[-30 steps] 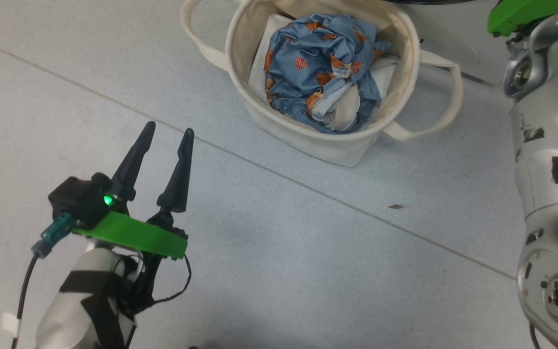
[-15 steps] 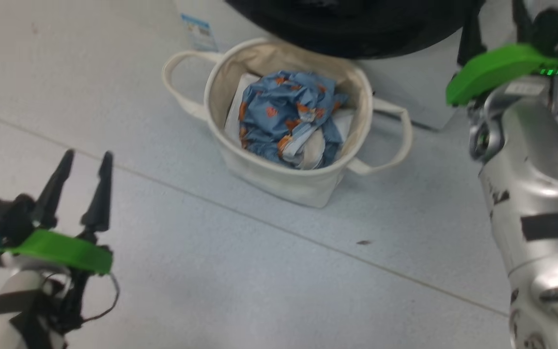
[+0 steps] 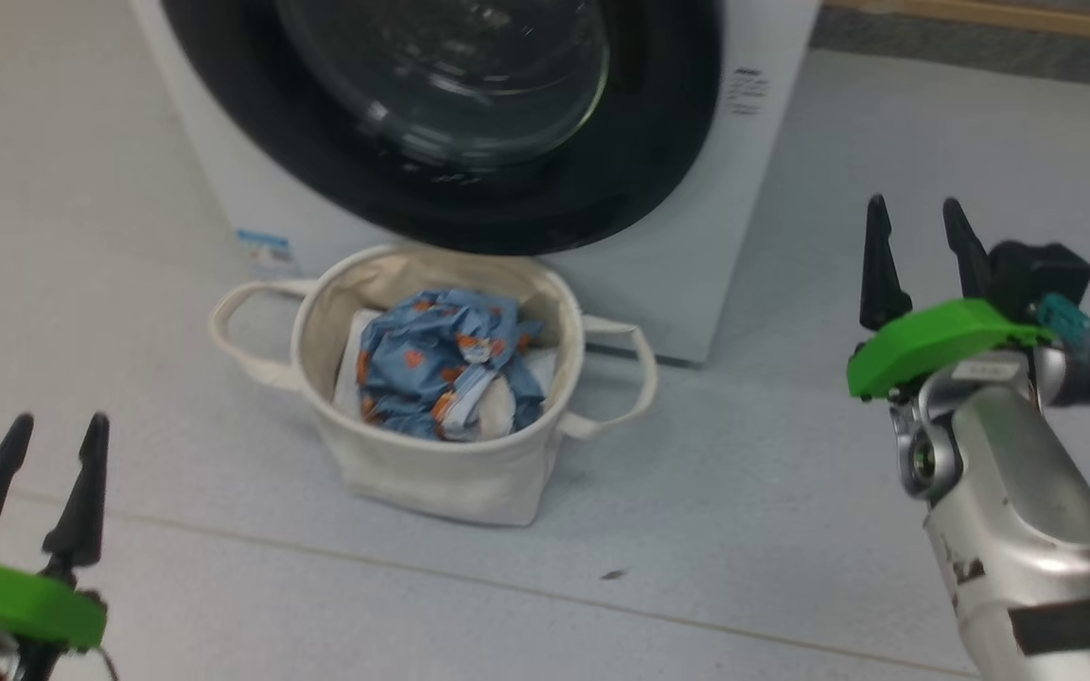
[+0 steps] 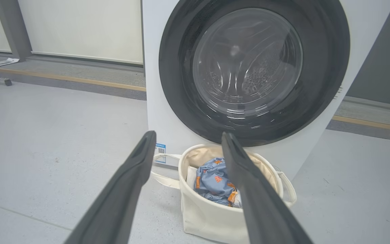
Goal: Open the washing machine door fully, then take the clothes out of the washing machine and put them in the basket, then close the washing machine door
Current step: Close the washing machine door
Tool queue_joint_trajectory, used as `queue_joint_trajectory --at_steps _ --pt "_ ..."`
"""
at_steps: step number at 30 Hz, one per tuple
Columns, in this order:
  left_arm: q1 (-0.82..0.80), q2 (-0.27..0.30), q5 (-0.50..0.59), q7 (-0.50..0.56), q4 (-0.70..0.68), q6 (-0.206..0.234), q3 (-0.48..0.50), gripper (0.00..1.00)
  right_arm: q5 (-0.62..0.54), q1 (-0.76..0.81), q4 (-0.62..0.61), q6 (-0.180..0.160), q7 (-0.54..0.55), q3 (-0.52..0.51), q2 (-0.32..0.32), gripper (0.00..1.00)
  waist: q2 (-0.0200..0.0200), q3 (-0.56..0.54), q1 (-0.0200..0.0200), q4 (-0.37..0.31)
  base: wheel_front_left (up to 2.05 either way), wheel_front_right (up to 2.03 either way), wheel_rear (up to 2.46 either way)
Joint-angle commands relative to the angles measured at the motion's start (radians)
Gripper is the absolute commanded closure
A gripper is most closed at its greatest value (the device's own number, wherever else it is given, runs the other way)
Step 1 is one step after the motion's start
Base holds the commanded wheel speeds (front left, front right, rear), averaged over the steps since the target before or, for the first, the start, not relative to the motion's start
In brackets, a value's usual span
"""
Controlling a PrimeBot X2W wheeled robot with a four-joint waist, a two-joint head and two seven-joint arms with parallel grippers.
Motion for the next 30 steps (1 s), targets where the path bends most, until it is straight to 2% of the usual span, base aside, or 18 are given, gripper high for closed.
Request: queue_joint_trajectory --at_steps 1,5,14,20,30 --pt "-0.019 0.072 -0.005 -0.006 -0.032 -0.006 0.05 0.0 0.005 -0.003 -0.047 -0.001 -0.009 0.016 0.004 0.0 -0.0001 -0.065 0.0 -0.069 0.0 0.0 0.0" --pt "0.036 0.103 -0.048 -0.006 -0.047 -0.006 0.058 0.0 0.016 0.088 -0.116 -0.001 -0.009 -0.007 -0.005 0.0 -0.0001 -0.089 0.0 -0.113 0.0 0.0 0.0" --pt "0.06 0.126 -0.071 -0.006 -0.046 -0.006 0.081 0.0 0.007 0.246 -0.222 -0.001 -0.009 -0.035 -0.016 0.0 -0.0001 -0.126 0.0 -0.162 0.0 0.0 0.0" --pt "0.079 0.134 -0.081 -0.006 -0.06 -0.006 0.035 0.0 0.015 0.323 -0.275 -0.001 -0.009 -0.015 -0.023 0.0 -0.0001 -0.146 0.0 -0.177 0.0 0.0 0.0" --pt "0.094 0.137 -0.071 -0.006 -0.032 -0.006 0.024 0.0 0.034 0.412 -0.332 -0.001 -0.009 -0.027 -0.038 0.0 -0.0001 -0.171 0.0 -0.175 0.0 0.0 0.0"
